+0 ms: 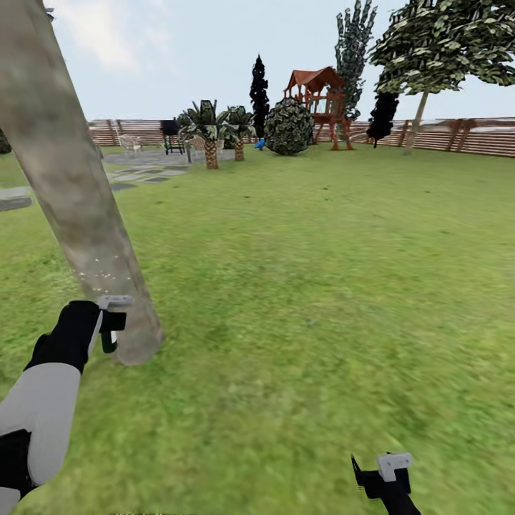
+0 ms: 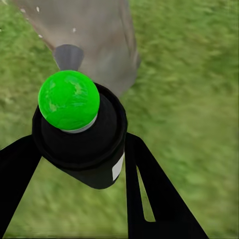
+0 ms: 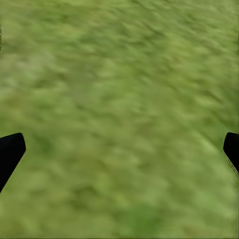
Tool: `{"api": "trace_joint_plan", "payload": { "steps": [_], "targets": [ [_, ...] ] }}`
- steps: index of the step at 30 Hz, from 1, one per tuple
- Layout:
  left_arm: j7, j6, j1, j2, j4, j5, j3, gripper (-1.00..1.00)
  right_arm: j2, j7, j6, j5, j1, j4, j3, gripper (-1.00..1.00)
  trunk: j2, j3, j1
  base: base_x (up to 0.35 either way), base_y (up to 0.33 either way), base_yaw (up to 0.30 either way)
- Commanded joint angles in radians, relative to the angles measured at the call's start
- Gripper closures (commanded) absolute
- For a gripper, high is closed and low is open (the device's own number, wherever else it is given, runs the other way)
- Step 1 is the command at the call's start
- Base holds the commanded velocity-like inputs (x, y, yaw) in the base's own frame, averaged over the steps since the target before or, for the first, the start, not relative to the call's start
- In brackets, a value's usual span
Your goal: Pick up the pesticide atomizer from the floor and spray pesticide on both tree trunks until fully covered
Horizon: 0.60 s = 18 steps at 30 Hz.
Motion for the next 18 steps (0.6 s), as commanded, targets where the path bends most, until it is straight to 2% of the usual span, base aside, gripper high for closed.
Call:
{"api": "trace_joint_plan", "payload": {
  "steps": [1,18],
  "targets": [
    [-0.009,0.003,-0.001,-0.002,-0.001,-0.011,0.003,1.00,0.000,0.002,-0.003,0.008,0.000,0.001,-0.009,-1.00,0.000,-0.001,0.000,0.090,-0.277,0.277],
    [0.005,0.002,0.000,-0.007,0.001,-0.010,0.005,1.00,0.000,0.002,-0.003,0.008,0.000,0.002,-0.008,-1.00,0.000,-0.001,0.000,0.158,-0.257,0.274]
  ]
}}
